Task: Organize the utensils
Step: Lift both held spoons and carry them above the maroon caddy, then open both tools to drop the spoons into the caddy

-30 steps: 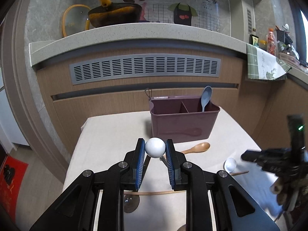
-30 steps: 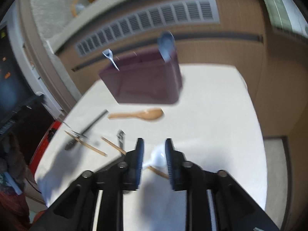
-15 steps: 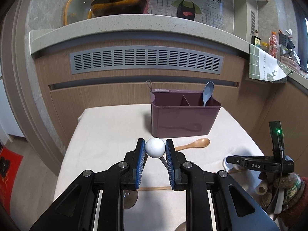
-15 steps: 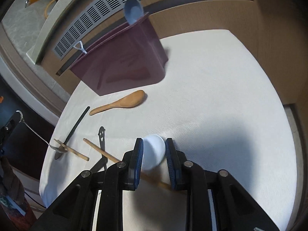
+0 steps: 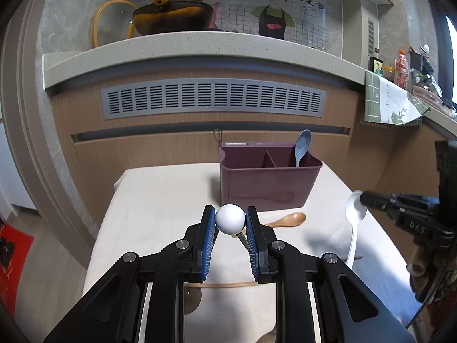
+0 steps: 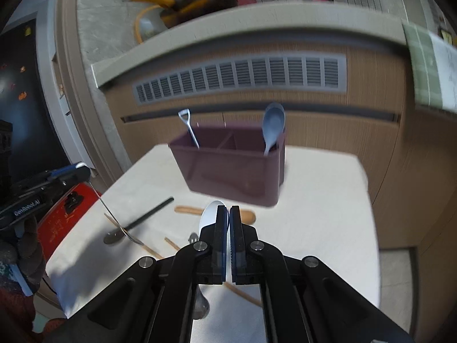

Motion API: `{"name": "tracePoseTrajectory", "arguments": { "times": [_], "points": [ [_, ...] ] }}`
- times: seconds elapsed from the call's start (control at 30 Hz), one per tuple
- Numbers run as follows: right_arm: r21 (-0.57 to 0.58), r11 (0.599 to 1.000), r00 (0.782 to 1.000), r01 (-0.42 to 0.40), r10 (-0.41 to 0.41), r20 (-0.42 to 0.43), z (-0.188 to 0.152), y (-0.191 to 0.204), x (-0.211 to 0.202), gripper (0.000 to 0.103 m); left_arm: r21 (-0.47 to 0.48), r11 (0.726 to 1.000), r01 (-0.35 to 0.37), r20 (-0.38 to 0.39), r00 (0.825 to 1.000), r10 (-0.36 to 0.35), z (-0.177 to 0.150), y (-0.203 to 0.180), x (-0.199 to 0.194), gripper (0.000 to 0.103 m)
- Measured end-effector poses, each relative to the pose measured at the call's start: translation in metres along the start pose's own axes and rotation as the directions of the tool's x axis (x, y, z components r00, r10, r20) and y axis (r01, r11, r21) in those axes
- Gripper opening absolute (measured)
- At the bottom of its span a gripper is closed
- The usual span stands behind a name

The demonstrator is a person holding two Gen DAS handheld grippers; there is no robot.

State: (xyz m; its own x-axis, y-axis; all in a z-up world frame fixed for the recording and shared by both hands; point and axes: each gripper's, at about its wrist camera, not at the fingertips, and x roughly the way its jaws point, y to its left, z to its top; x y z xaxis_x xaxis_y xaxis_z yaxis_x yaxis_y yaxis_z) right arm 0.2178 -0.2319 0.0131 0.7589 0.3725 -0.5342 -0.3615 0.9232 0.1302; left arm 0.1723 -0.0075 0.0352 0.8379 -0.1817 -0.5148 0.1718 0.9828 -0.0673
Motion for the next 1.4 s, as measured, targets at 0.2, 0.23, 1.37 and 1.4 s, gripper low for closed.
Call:
{"name": "tracePoseTrajectory", "arguments": {
  "times": [0.2, 0.23, 1.37, 1.4],
  "points": [
    [-0.094, 0.988, 0.981, 0.122, -0.106, 0.162, 0.064, 0.003, -0.033, 0.002, 0.060, 0.998, 0.032, 0.065, 0.997, -0.036, 0.062, -0.008, -0.011, 0.022],
    [-0.108, 0.982, 0.969, 0.155, -0.129, 0.211, 0.081, 0.005, -0.041, 0.002, 0.083, 0.996, 0.025, 0.098, 0.995, -0.033, 0.081, -0.010, -0.014, 0.022],
    [-0.177, 0.958, 0.968, 0.225, -0.200, 0.151, 0.103, -0.022, 0.100, 0.017, -0.028, 0.994, 0.108, -0.065, 0.992, -0.110, 0.116, 0.002, 0.165, 0.037],
    [-0.168, 0.962, 0.970, 0.214, -0.189, 0.151, 0.102, -0.024, 0.098, 0.019, -0.025, 0.994, 0.107, -0.063, 0.992, -0.109, 0.114, 0.001, 0.163, 0.039]
  ]
}}
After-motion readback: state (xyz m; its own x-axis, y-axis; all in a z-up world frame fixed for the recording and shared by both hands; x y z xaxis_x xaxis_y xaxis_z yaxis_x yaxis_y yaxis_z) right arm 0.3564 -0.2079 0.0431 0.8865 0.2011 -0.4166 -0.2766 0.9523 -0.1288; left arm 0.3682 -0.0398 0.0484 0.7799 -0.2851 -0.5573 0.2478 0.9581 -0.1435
